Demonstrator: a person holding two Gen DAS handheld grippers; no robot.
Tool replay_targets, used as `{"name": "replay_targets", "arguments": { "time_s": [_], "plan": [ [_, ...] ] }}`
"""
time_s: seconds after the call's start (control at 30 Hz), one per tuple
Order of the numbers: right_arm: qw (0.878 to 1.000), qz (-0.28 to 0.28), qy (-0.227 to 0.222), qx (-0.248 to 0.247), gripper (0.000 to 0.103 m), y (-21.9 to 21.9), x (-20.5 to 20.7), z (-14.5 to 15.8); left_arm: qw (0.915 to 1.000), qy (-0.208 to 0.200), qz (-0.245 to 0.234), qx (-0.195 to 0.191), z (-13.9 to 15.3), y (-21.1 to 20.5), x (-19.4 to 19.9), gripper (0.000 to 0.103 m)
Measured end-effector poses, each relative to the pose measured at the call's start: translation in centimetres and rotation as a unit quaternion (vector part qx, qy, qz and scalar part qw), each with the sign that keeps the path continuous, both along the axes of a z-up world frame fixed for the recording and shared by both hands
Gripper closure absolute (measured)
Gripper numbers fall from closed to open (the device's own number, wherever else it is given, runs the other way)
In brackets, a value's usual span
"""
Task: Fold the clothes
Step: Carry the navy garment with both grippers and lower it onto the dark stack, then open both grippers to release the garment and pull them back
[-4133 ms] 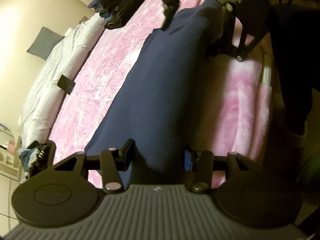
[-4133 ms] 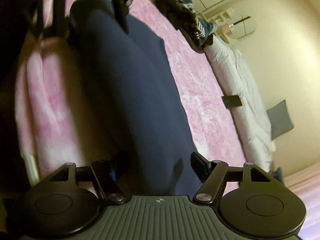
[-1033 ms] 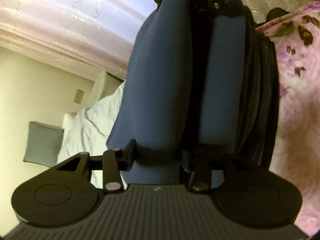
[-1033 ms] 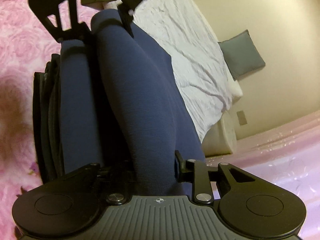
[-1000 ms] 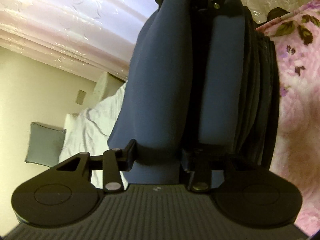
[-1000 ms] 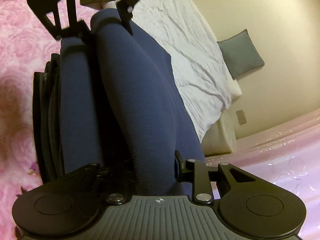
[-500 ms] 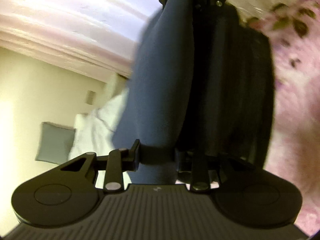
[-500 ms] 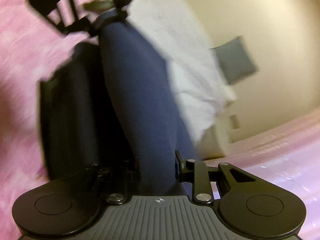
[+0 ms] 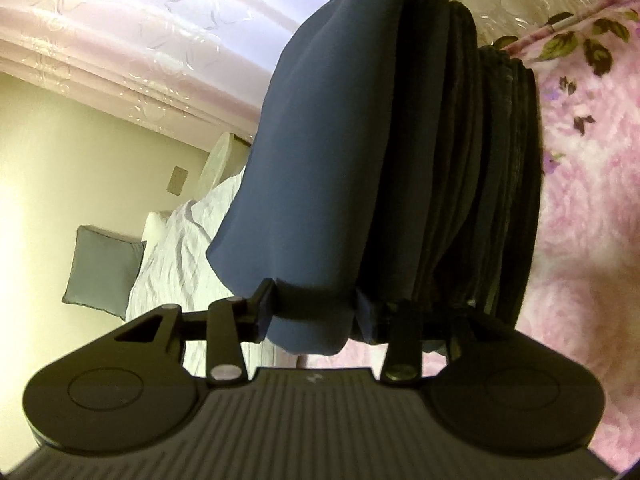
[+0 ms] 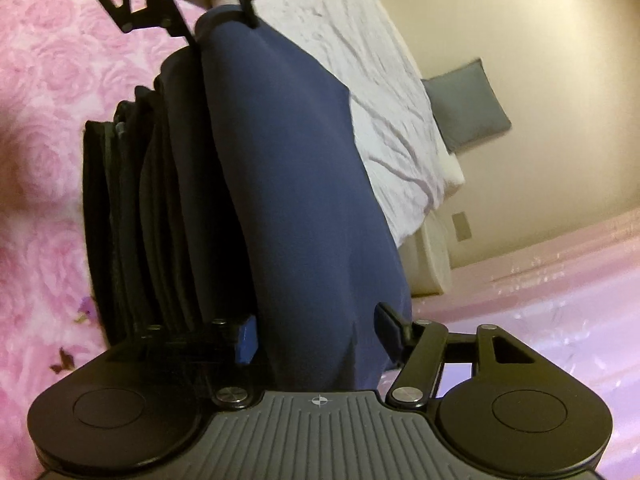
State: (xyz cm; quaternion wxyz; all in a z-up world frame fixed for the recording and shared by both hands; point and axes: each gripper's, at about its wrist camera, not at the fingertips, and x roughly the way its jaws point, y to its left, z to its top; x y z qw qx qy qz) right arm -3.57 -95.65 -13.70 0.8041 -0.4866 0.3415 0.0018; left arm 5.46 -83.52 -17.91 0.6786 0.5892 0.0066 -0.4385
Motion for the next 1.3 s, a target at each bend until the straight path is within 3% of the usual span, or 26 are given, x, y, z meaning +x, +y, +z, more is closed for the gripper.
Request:
{"name": "replay_targets", "arguments": {
  "time_s": [0.03,0.07,0.23,0.33,0.4,0.57,0.7,0.8,0.9,0.97,1.07,1.17,1.23,1.3],
  "plan": [
    [1.0,-0.001,0.006,0.0,0.05,-0.2,0.0,0.1,1.0,0.003,0.003,0.0,0.0,-0.2,0.0,0.07],
    [1.0,0.0,0.013,-0.001,0.076,-0.5,-0.1,0.2,1.0,0.006,0.007,0.0,-0.1,-0.4,0.1,0.071],
    [1.0,-0.005,-0.002,-0.023,0.077,-1.2,-1.2,0.4,0.9999,0.006,0.015,-0.003,0.2,-0.8,-0.3,0.073],
    [0.998,-0.003,0.037,-0.051,0.077,-0.6,-2.4,-2.3,0.9998,0.004,0.012,0.018,-0.1,-0.3,-0.7,0.071],
    [0.998,-0.012,0.033,-0.05,0.077,-0.4,-2.9,-2.5,0.9996,0.007,0.014,0.023,0.1,0.1,-0.7,0.069],
    [0.997,-0.064,0.035,0.014,0.075,0.2,-2.9,-0.1,0.9968,0.054,0.058,0.005,2.2,1.7,-0.2,0.067],
    [0.99,-0.096,0.029,0.104,0.07,0.8,-3.3,2.3,0.9825,0.123,0.128,-0.056,5.3,3.3,0.8,0.067],
    [0.97,-0.147,0.015,0.195,0.07,-1.1,-2.2,3.2,0.9652,0.157,0.174,-0.116,7.9,3.5,1.6,0.068],
    [0.938,-0.197,0.0,0.284,0.07,-2.9,-1.1,4.1,0.9509,0.189,0.193,-0.15,9.4,2.1,2.5,0.068],
    [0.912,-0.228,-0.01,0.342,0.07,-4.1,-0.4,4.6,0.9425,0.218,0.203,-0.152,9.0,0.9,3.3,0.068],
    [0.863,-0.274,-0.024,0.425,0.07,-5.9,0.7,5.5,0.9276,0.276,0.224,-0.115,6.4,-0.9,4.4,0.066],
    [0.85,-0.28,-0.018,0.446,0.07,-6.8,0.2,6.2,0.9353,0.261,0.218,-0.097,5.8,-1.0,3.9,0.066],
    [0.846,-0.281,-0.015,0.454,0.07,-7.1,-0.5,6.9,0.9312,0.267,0.225,-0.103,6.2,-0.5,3.7,0.065],
    [0.845,-0.28,-0.02,0.455,0.068,-6.9,-1.2,7.3,0.9198,0.286,0.243,-0.114,6.2,0.1,3.6,0.066]
  ]
}}
